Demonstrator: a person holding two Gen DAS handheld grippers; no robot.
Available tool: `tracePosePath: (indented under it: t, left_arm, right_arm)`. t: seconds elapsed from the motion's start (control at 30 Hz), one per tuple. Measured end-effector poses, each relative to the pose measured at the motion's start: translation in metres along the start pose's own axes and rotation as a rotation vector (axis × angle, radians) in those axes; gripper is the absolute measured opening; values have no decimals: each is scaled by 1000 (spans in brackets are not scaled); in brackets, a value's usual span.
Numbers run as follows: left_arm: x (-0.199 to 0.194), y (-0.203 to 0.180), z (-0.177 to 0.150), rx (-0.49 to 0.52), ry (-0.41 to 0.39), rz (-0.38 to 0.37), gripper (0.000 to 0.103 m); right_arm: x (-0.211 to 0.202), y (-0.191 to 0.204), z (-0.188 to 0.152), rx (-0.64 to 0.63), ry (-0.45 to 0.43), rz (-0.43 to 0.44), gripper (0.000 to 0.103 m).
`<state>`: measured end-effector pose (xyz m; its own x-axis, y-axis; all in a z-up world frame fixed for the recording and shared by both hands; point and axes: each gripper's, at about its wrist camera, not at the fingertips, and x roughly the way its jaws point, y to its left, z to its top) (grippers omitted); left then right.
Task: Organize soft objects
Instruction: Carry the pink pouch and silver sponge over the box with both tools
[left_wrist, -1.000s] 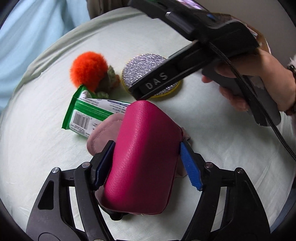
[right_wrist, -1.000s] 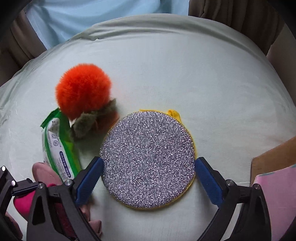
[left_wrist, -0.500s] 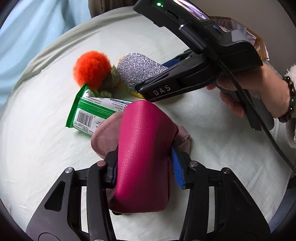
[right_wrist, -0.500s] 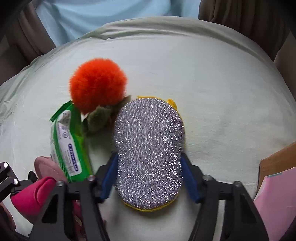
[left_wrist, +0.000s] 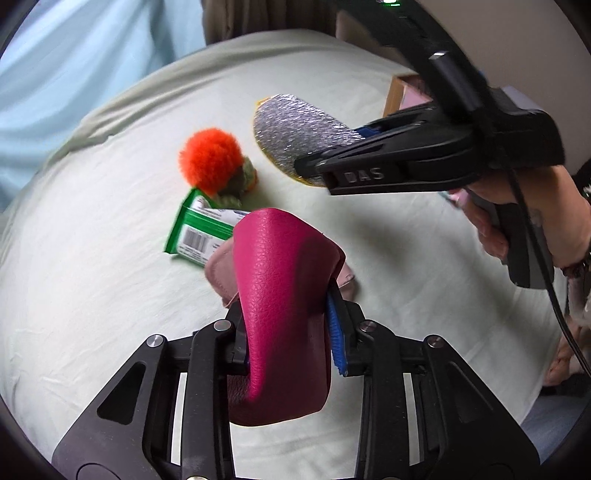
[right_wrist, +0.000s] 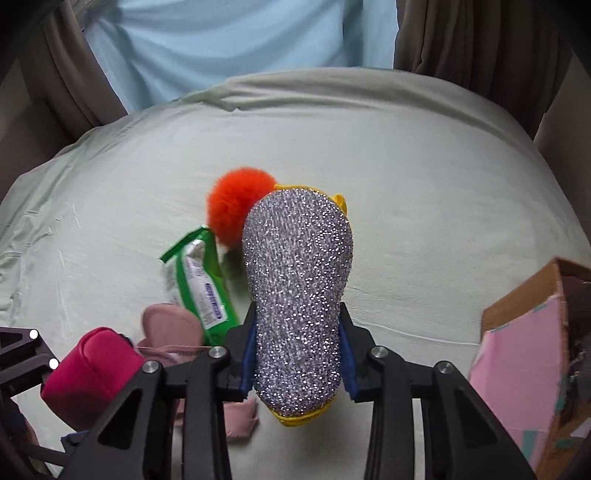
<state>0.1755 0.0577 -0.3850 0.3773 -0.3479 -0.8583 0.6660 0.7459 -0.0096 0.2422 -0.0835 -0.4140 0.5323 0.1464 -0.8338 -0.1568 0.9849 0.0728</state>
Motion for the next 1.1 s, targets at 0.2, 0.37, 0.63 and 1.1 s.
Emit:
tracePosePath:
  t: [0.2,0.37,0.63,1.1]
  left_arm:
    - [-51,-6,23,-71,-33,29,27]
    - [-97,-26,50,-118,-79,57,27]
    - [-143,-73,99,-216,-119,47,27]
    - [-99,-204,206,-297,-122,-42,26]
  right_arm:
    - [-65,4,7,4,-39,15,34]
    - [-135,-6,3,21,-66,27,34]
    - [-226,-41,2,57,-103,2,34]
    - [-296,-195,-23,175,-78,-94,34]
